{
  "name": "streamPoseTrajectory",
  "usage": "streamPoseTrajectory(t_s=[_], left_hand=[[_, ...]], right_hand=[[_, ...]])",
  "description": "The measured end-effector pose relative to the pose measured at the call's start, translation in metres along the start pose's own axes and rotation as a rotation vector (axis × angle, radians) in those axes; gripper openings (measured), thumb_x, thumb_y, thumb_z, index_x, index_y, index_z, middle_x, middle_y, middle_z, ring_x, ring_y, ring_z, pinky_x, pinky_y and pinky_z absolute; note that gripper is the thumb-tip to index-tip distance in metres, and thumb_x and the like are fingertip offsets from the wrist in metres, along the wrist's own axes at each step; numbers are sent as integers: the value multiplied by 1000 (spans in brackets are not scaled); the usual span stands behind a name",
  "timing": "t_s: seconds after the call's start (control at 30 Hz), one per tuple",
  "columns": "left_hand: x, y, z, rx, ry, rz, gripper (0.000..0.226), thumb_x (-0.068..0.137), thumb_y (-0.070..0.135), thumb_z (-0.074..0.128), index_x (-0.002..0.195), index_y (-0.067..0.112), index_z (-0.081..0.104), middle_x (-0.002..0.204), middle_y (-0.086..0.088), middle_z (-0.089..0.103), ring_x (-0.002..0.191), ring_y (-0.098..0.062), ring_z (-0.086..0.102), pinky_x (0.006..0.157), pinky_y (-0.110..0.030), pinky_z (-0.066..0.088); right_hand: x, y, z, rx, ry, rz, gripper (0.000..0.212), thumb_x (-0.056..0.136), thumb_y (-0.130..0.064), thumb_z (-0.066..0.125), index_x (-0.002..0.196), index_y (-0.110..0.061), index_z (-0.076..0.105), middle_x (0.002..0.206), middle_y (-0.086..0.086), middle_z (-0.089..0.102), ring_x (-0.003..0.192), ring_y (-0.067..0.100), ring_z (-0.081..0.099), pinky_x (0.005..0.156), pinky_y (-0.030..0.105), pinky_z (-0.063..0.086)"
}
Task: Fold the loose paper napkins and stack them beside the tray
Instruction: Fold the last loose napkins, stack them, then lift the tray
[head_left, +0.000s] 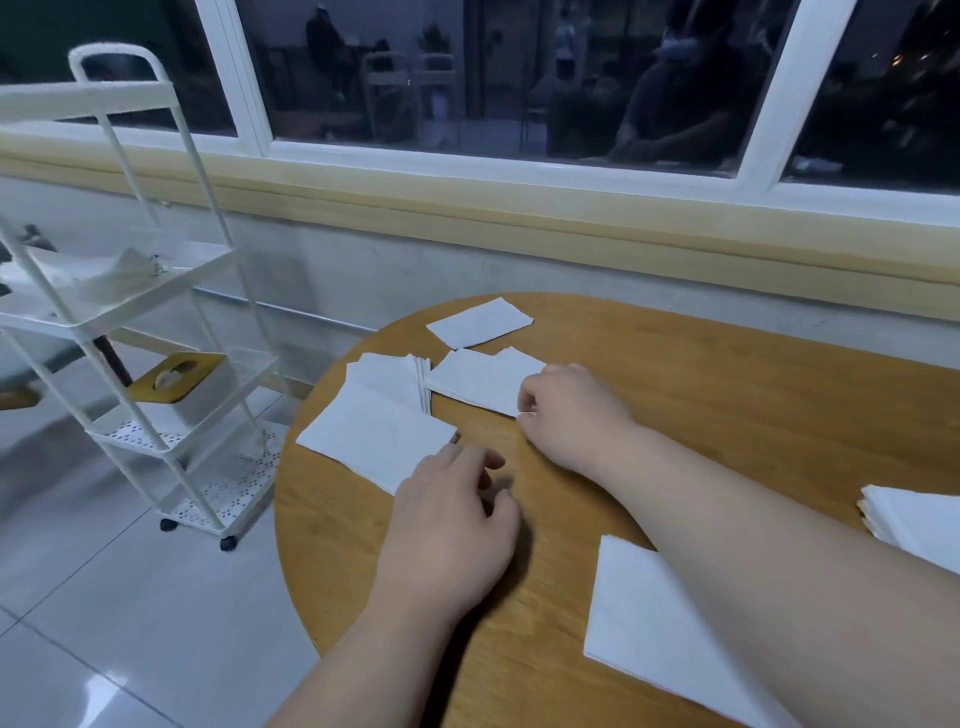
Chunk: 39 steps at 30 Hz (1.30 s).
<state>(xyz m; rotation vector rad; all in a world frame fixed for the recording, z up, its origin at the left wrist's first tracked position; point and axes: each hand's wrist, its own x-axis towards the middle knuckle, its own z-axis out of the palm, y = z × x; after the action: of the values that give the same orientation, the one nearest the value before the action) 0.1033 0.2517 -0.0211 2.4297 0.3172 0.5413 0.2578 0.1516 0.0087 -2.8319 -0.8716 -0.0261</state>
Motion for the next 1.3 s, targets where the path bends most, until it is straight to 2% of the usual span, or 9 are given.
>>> streamPoseTrajectory(t_s=[0.3,0.47,0.7,0.8,0.93,1.0,1.1,1.17,1.3], left_hand=[[-1,0,-1,17,-20,-2,22,88,32,54,108,32,62,89,18,52,92,-3,48,87,-31,45],[-1,-1,0,17,-21,-2,24,88,31,54,110,31,62,89,21,49,92,-2,47,89,-29,44],[-7,1,-5,-99,18,-22,54,87,33,62,138,29,44,119,20,41,116,-1,42,101,-24,38],[-13,5,-9,-173,17,-6,69,85,38,68,145,30,35,128,23,37,125,0,39,100,-20,34],[-27,13,-17,-348,-128,24,86,75,57,73,146,45,27,140,30,38,130,4,42,101,-19,42],[-40,23,-19,-526,-242,14,86,68,60,75,140,59,28,138,30,49,124,1,54,95,-18,48],[-64,40,-16,-585,-359,30,75,73,50,78,134,65,37,120,20,67,110,-6,65,92,-27,53],[-76,51,-13,-608,-343,36,68,83,33,77,135,57,42,117,19,70,109,-6,66,93,-29,53],[-83,63,-11,-571,-330,10,73,91,18,72,146,47,34,112,20,72,103,-2,68,93,-28,53]], right_hand=[[-4,8,-2,239,65,129,21,89,-22,52,76,-29,68,89,-13,67,88,15,62,77,38,56],[-18,10,-15,457,158,216,22,90,-21,55,80,-27,74,83,-14,70,78,10,64,71,33,57],[-93,14,-55,666,282,165,11,87,-21,61,78,-26,66,76,-13,68,65,5,61,60,26,47],[-144,18,-71,798,278,144,15,86,-10,62,76,-21,66,78,-7,72,70,15,63,58,24,46],[-200,29,-84,842,205,146,16,86,-7,62,74,-17,66,79,2,72,69,25,62,56,26,47],[-219,36,-87,854,205,153,18,86,-3,62,72,-15,65,71,4,68,58,18,53,56,25,43],[-240,44,-86,873,201,204,18,85,-1,59,73,-12,63,60,0,56,57,11,47,58,26,39],[-251,49,-80,886,199,262,16,87,-6,58,74,-15,63,59,-2,56,58,13,49,61,32,41],[-265,49,-61,969,196,354,7,91,-29,65,96,-33,63,77,2,71,62,17,61,69,39,50]])
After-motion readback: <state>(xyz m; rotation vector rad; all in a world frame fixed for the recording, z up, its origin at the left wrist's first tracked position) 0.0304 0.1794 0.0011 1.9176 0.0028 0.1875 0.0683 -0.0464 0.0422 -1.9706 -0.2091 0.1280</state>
